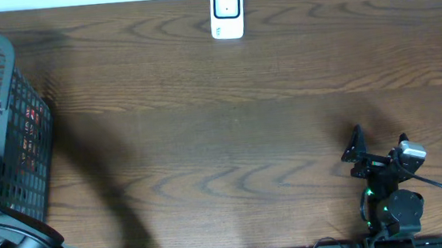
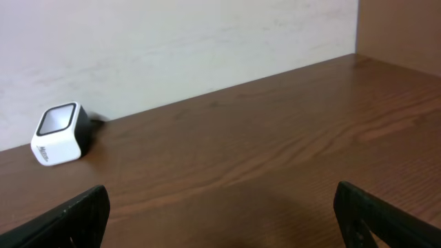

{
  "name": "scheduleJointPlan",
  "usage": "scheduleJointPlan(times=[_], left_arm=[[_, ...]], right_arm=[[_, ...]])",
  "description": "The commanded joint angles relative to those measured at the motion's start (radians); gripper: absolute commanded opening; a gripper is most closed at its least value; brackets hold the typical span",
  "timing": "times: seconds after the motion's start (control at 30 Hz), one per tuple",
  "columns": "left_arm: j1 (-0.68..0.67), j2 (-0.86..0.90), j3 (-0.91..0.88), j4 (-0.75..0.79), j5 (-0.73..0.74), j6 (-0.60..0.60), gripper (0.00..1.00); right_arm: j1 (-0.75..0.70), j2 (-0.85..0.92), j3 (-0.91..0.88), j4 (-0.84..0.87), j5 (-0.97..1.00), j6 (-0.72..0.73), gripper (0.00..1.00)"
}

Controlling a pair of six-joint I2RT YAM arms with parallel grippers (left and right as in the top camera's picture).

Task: Scan the item barcode
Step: 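Grasp the green-lidded jar in the basket with the left gripper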

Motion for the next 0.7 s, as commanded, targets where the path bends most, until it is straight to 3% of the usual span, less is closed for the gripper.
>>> scheduleJointPlan(times=[0.0,0.33,0.4,0.43,0.47,0.67], left_arm=[[0.003,0.014,-0.032,0.018,0.018,0.005,0.98],[0.003,0.014,-0.101,0.083,0.018,0.005,0.99],[0.003,0.014,-0.101,0.083,0.018,0.005,0.87],[0.003,0.014,-0.101,0.083,0.018,0.005,0.72],[0.003,0.014,-0.101,0.084,0.018,0.005,0.67],[0.003,0.002,-0.080,0.069,0.019,0.005,0.57]], right_arm=[[0.006,0.001,-0.002,-0.003,0.002,-0.010,0.99],[0.006,0.001,-0.002,-0.003,0.002,-0.010,0.99],[0.006,0.001,-0.002,-0.003,0.002,-0.010,0.99],[0.006,0.001,-0.002,-0.003,0.002,-0.010,0.99],[0.006,0.001,-0.002,-0.003,0.002,-0.010,0.99],[0.006,0.001,-0.002,-0.003,0.002,-0.010,0.99]])
